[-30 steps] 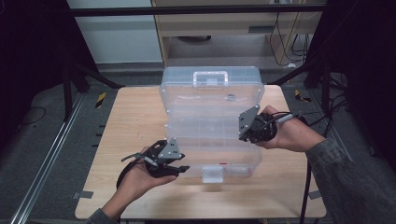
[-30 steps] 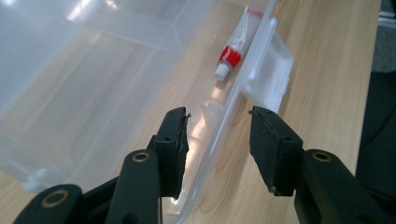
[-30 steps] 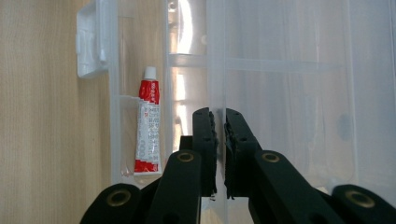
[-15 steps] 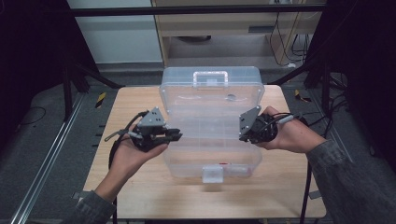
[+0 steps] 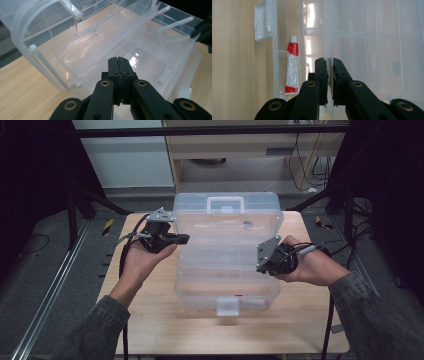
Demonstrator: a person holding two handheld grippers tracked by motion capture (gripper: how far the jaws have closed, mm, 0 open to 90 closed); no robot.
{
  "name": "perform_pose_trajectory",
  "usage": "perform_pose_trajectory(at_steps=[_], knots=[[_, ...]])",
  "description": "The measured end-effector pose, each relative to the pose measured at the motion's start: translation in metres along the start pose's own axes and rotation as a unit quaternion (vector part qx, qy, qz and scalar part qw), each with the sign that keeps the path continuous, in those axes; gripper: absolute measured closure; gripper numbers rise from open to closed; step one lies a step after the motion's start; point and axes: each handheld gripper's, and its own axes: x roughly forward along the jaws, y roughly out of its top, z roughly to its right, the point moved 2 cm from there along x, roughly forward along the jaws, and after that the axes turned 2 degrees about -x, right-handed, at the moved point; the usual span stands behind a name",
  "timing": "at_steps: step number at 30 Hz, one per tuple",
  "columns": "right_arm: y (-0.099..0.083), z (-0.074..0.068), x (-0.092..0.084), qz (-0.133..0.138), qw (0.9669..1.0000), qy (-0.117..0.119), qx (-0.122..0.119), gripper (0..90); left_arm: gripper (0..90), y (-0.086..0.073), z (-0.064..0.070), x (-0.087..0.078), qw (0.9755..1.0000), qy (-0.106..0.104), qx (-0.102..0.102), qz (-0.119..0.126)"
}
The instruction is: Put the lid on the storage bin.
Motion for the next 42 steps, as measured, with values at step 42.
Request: perform_pose_trajectory(at_steps=[42], knots=[[-0.010, -0.031, 0.005, 0.024, 0.9994, -0.006, 0.025, 57.3, 89.6, -0.033, 0.000, -0.018, 0.9995, 0.001, -0.029, 0.012]])
